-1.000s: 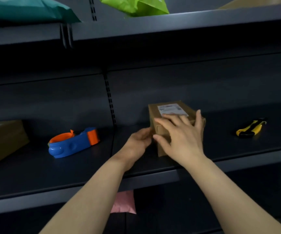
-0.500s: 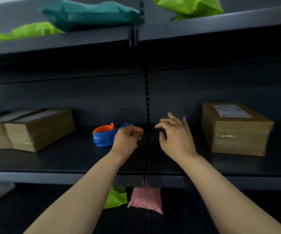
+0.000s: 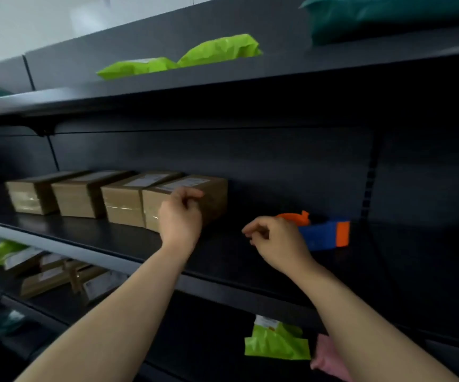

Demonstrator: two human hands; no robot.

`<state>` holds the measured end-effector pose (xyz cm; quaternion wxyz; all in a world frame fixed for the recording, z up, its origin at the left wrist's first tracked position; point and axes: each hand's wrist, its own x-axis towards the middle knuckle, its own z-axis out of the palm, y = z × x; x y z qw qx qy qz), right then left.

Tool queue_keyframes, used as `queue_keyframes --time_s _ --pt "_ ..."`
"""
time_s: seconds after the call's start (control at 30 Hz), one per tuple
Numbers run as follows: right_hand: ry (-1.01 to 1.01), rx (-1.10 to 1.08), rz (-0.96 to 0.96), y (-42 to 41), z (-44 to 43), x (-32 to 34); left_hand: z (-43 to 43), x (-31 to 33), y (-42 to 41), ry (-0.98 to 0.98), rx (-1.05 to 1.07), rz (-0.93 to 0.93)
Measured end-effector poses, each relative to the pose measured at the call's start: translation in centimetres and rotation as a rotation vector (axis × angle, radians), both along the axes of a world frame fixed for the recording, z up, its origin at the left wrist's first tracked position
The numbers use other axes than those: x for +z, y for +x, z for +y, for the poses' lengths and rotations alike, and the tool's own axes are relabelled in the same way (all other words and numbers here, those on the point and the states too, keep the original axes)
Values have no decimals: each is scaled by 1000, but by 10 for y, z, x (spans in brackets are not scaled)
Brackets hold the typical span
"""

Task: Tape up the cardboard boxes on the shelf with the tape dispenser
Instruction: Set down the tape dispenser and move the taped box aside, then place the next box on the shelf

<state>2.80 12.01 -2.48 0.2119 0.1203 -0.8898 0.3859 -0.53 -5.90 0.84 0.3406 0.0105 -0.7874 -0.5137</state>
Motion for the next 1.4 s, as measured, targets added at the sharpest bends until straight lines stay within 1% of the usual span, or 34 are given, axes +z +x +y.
queue_keyframes --time_s 0.1,0.2,0.33,0.47,0.53,0.6,0.7,0.77,0.8,0.87,0.93,0.97,1.0,1.07,1.1,1.13,1.2,1.3,1.4 --pt "-54 3 4 -24 -38 6 -48 0 -22 16 120 -20" --pt "-63 11 -15 -46 -74 10 -85 -4 -45 5 178 -46" --pt "-34 -4 -6 -65 -114 15 -117 -9 -71 -33 111 -152" --pt "9 -9 -125 -78 -136 19 -132 -19 -88 -142 37 -209" --pt "-24 -5 -181 -82 -140 20 -133 -24 -93 -129 -12 -203" --pt "-78 -4 -209 -84 -141 21 -132 -27 -95 -77 -33 -184" --pt "-60 -11 -175 -82 -139 23 -127 -27 -95 -68 1 -154" --pt "-63 -25 -151 -79 -133 25 -123 -27 -93 -58 -18 -96" --pt "-77 -40 -141 -77 -128 24 -122 -27 -92 -23 -57 -64" --pt "-160 -105 -113 -73 -116 23 -120 -27 -86 154 -172 -41" --pt "-365 -175 -45 -70 -105 21 -117 -25 -80 345 -288 -112" --pt "-477 -193 -25 -68 -101 19 -114 -24 -79 389 -332 -175" --pt "-559 -197 -52 -66 -100 18 -111 -24 -77 415 -378 -250" --pt "-615 -153 -243 -63 -100 14 -101 -23 -75 493 -483 -394" --pt "-643 -113 -331 -62 -101 11 -96 -22 -74 527 -511 -442" --pt "-665 -81 -372 -62 -101 9 -92 -23 -73 536 -517 -461" --pt "-685 -32 -335 -57 -101 11 -86 -23 -69 529 -516 -403" --pt "-656 15 -182 -42 -94 26 -77 -14 -58 527 -558 -243" --pt "-614 -84 -1 -19 -78 44 -53 4 -41 550 -638 -170"
